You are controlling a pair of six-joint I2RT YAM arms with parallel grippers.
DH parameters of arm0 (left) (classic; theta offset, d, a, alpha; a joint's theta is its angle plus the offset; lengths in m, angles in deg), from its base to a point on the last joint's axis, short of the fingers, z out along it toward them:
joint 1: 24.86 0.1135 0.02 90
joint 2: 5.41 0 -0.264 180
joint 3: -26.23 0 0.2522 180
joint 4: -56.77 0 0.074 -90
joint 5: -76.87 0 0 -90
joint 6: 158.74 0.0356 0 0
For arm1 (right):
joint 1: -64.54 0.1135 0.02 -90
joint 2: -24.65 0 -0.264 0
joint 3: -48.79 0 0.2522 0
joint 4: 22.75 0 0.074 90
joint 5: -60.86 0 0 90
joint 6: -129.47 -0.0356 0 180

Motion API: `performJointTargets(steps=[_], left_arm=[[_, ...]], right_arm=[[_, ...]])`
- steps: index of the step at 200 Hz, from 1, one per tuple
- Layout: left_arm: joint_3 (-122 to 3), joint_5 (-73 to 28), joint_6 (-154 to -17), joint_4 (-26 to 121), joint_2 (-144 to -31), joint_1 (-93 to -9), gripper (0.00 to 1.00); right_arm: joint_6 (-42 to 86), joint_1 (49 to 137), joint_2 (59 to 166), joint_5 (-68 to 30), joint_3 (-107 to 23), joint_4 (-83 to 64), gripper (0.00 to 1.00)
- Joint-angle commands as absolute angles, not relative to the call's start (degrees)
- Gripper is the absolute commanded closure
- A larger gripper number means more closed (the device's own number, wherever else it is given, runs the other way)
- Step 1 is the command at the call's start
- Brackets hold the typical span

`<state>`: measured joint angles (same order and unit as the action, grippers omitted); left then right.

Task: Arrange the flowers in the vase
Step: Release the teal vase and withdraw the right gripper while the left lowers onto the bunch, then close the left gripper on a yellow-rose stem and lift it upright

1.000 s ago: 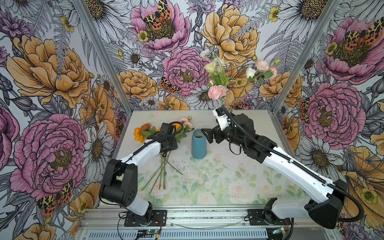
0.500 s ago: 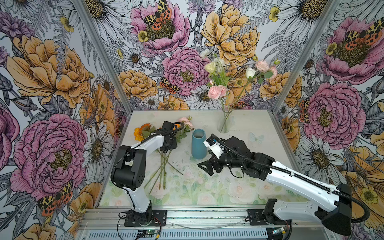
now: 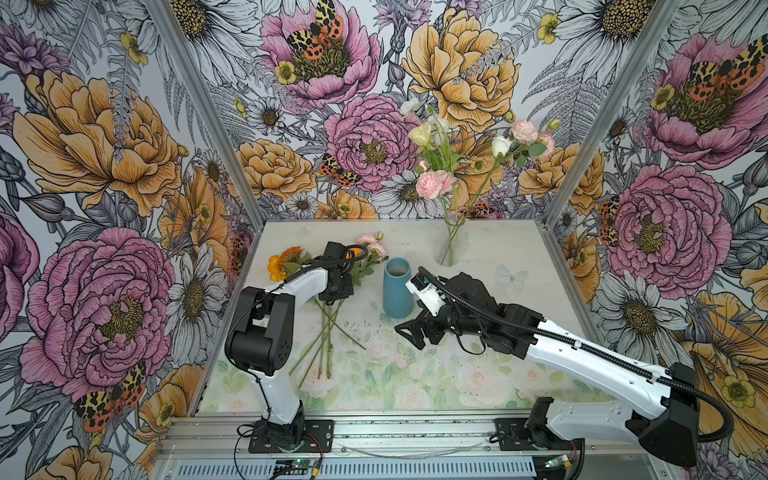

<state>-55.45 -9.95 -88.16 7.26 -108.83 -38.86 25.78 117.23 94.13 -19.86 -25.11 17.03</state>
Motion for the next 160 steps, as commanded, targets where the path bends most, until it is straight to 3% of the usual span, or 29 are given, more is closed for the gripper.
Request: performJointTargets(steps=[1, 46, 78, 160], left_arm=[[-57.22, -10.99, -86.88, 7.76, -111.88, -38.29, 0.79], [-57.84, -12.07, -86.28, 7.81, -113.30, -38.02, 0.82], [-57.64, -12.61, -86.31, 7.78, -112.25, -37.89, 0.96], [-53.89, -10.89, -86.23, 5.92, -94.73, -37.72, 1.00]], right_arm=[[25.17, 117.32, 94.51, -20.87, -25.09, 15.89, 0.01], [24.88, 117.27, 94.47, -20.77, -25.18, 15.89, 0.00], [24.62, 117.28, 94.44, -20.86, -25.01, 15.89, 0.00], [24.01, 116.87, 94.13, -25.30, -24.75, 15.71, 0.01]])
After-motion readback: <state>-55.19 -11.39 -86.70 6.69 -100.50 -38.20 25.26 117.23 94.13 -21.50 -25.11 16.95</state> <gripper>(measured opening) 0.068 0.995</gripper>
